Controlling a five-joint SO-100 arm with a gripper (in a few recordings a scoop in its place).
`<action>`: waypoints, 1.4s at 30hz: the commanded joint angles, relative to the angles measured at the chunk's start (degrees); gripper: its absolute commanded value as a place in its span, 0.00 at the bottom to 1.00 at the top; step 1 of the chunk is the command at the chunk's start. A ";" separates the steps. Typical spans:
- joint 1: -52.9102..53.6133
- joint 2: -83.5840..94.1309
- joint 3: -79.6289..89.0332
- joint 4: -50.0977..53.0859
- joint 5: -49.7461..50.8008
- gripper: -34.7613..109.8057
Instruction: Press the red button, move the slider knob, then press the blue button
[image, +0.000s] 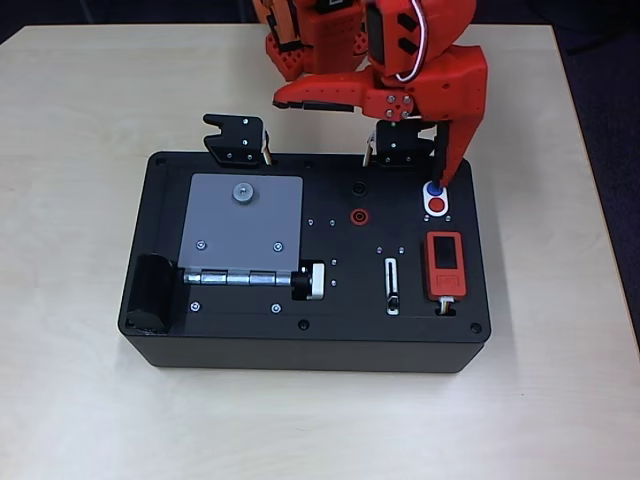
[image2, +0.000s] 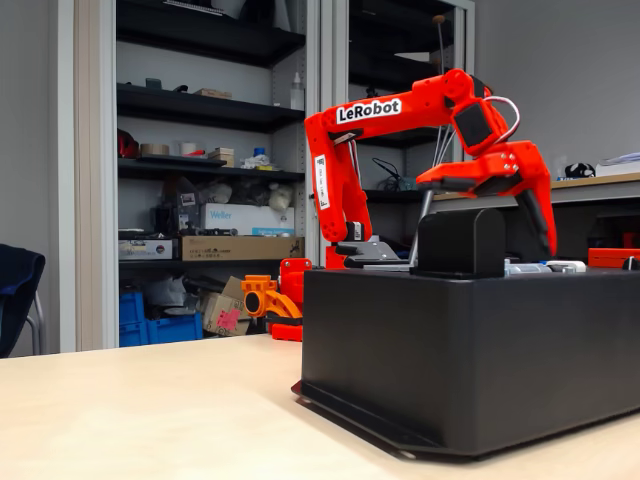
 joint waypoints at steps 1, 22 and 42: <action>-0.62 2.99 0.70 -0.62 -0.18 0.95; -0.44 3.69 3.08 -2.90 -0.44 0.95; -0.70 3.87 5.01 -5.45 -0.44 0.95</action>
